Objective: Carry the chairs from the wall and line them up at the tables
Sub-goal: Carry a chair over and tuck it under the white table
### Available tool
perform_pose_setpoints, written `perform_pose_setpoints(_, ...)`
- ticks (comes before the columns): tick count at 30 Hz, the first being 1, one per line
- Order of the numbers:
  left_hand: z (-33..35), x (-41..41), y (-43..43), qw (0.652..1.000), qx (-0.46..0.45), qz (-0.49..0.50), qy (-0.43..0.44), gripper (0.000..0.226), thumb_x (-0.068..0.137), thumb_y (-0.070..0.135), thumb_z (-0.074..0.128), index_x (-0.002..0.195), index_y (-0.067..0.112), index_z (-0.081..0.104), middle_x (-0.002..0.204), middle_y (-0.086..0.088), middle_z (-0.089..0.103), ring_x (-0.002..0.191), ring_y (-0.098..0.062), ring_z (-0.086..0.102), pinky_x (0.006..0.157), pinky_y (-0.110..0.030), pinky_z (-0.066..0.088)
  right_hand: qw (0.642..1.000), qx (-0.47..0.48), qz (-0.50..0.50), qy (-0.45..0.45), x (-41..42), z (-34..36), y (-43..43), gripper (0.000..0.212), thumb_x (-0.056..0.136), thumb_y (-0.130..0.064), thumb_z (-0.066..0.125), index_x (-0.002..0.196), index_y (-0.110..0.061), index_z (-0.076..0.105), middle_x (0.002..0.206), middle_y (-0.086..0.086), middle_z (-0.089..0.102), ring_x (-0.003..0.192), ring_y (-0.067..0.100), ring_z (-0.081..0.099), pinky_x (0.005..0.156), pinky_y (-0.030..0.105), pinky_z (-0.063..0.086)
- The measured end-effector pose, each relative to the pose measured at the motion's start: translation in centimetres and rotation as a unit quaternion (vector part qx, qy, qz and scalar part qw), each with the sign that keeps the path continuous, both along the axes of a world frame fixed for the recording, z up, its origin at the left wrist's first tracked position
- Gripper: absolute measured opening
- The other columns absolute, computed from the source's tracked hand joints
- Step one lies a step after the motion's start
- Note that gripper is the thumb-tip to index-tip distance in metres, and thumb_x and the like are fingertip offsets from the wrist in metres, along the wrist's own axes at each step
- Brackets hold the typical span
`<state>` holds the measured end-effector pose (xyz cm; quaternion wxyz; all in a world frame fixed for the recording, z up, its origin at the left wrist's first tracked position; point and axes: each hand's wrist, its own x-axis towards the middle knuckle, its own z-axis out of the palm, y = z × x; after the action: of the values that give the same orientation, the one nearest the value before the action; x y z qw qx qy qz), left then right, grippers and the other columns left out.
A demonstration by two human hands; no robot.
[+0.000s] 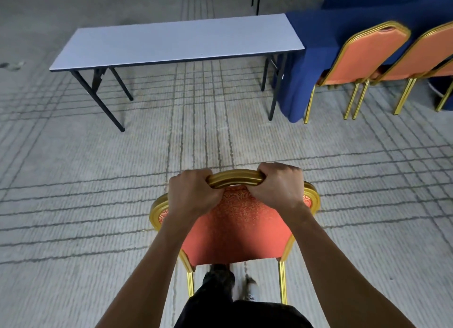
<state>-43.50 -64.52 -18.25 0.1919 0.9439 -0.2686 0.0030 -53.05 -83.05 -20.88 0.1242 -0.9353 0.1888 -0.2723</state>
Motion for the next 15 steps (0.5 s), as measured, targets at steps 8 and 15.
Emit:
perform_pose_setpoints(8, -0.8, 15.3, -7.7, 1.0, 0.0, -0.028, -0.003, 0.035, 0.072, 0.051, 0.057, 0.058, 0.019, 0.052, 0.057, 0.001, 0.06, 0.062, -0.025, 0.062, 0.062, -0.034, 0.05, 0.999, -0.033, -0.036, -0.004, 14.1, -0.4, -7.1, 0.033, 0.062, -0.037, 0.072, 0.051, -0.016, 0.049, 0.044, -0.002, 0.047, 0.038, 0.026, 0.046, 0.049, 0.021, 0.026)
perform_pose_setpoints(15, -0.3, 25.6, -14.0, 0.998, -0.003, -0.07, 0.003, 0.034, 0.071, 0.052, 0.054, 0.055, 0.024, 0.044, 0.06, 0.002, 0.061, 0.064, -0.024, 0.062, 0.06, -0.031, 0.043, 0.998, -0.013, -0.063, 0.001, 22.9, 0.3, -12.9, 0.024, 0.054, -0.033, 0.07, 0.053, -0.016, 0.052, 0.046, -0.001, 0.049, 0.041, 0.026, 0.049, 0.045, 0.025, 0.034)
